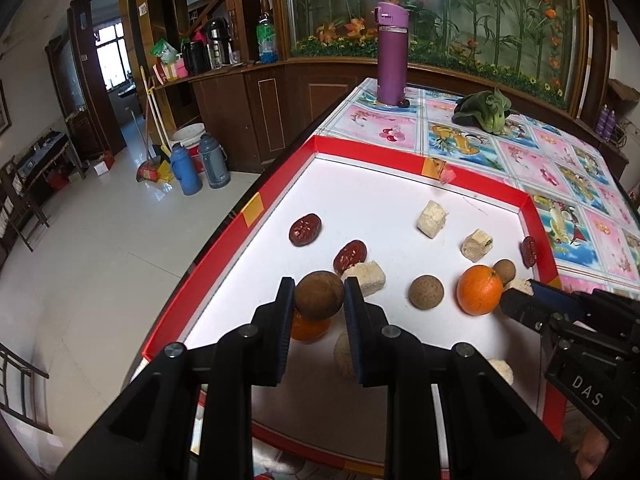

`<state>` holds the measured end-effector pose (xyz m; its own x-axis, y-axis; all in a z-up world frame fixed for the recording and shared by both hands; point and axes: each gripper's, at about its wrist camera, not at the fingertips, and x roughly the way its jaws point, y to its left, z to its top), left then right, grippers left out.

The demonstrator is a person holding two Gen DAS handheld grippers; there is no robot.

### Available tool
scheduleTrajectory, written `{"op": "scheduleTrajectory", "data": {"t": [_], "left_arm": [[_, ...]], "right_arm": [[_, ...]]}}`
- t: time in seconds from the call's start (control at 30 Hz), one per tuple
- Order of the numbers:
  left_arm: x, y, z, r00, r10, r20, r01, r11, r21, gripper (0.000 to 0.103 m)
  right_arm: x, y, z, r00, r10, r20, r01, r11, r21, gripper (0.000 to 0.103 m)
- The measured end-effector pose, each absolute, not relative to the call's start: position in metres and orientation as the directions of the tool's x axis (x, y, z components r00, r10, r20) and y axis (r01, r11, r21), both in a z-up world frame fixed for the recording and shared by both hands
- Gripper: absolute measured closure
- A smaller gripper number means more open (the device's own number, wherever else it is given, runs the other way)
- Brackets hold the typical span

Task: Organize fruits
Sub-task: 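Open both tools to drop the cube and fruit into the tray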

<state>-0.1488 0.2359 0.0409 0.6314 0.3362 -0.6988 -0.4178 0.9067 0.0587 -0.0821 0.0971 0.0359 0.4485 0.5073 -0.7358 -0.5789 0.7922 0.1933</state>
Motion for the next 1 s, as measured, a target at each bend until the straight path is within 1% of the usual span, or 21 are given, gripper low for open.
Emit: {"op": "scheduleTrajectory", "data": {"t": [0.33,0.4,0.47,0.53,0.63,0.73,0.77,0.83,0.9,0.97,1.0], "left_arm": [[-0.144,0.232,0.041,0.625,0.357,-0.694,-0.421,0.903,0.086,0.076],[-0.143,0.23,0.041,0.625,0.354,-0.696,-0.416,0.905,0.087,0.068],[-0.144,0.228,0.042,0.63,0.345,-0.695,-0.412,0.908,0.078,0.052],[-0.145,0.226,0.044,0.637,0.353,-0.685,-0.412,0.907,0.084,0.045],[-0.148,0.221,0.05,0.65,0.353,-0.673,-0.408,0.909,0.083,0.038],[-0.152,0.218,0.058,0.661,0.35,-0.664,-0.408,0.91,0.074,0.036],[-0.154,0.217,0.06,0.664,0.352,-0.659,-0.41,0.909,0.073,0.029],[-0.16,0.214,0.067,0.672,0.372,-0.64,-0.424,0.902,0.079,0.022],[-0.167,0.211,0.076,0.685,0.391,-0.614,-0.434,0.897,0.087,0.019],[-0.174,0.208,0.084,0.691,0.407,-0.598,-0.444,0.891,0.094,0.013],[-0.179,0.206,0.088,0.695,0.414,-0.588,-0.449,0.888,0.095,0.012]], "right_arm": [[-0.081,0.092,0.035,0.449,0.508,-0.735,-0.584,0.789,0.189,0.081],[-0.082,0.09,0.037,0.452,0.508,-0.733,-0.586,0.789,0.186,0.081],[-0.084,0.088,0.04,0.456,0.516,-0.725,-0.59,0.785,0.188,0.081],[-0.087,0.086,0.044,0.465,0.515,-0.72,-0.591,0.786,0.181,0.074],[-0.093,0.083,0.051,0.479,0.522,-0.705,-0.595,0.784,0.176,0.067],[-0.101,0.08,0.06,0.5,0.524,-0.689,-0.601,0.783,0.16,0.065],[-0.105,0.079,0.065,0.508,0.528,-0.68,-0.605,0.781,0.155,0.065],[-0.11,0.076,0.071,0.521,0.532,-0.668,-0.607,0.781,0.147,0.062],[-0.117,0.072,0.079,0.539,0.536,-0.65,-0.608,0.781,0.139,0.058],[-0.125,0.069,0.086,0.551,0.543,-0.634,-0.614,0.778,0.132,0.056],[-0.13,0.068,0.09,0.56,0.543,-0.625,-0.616,0.778,0.124,0.055]]}}
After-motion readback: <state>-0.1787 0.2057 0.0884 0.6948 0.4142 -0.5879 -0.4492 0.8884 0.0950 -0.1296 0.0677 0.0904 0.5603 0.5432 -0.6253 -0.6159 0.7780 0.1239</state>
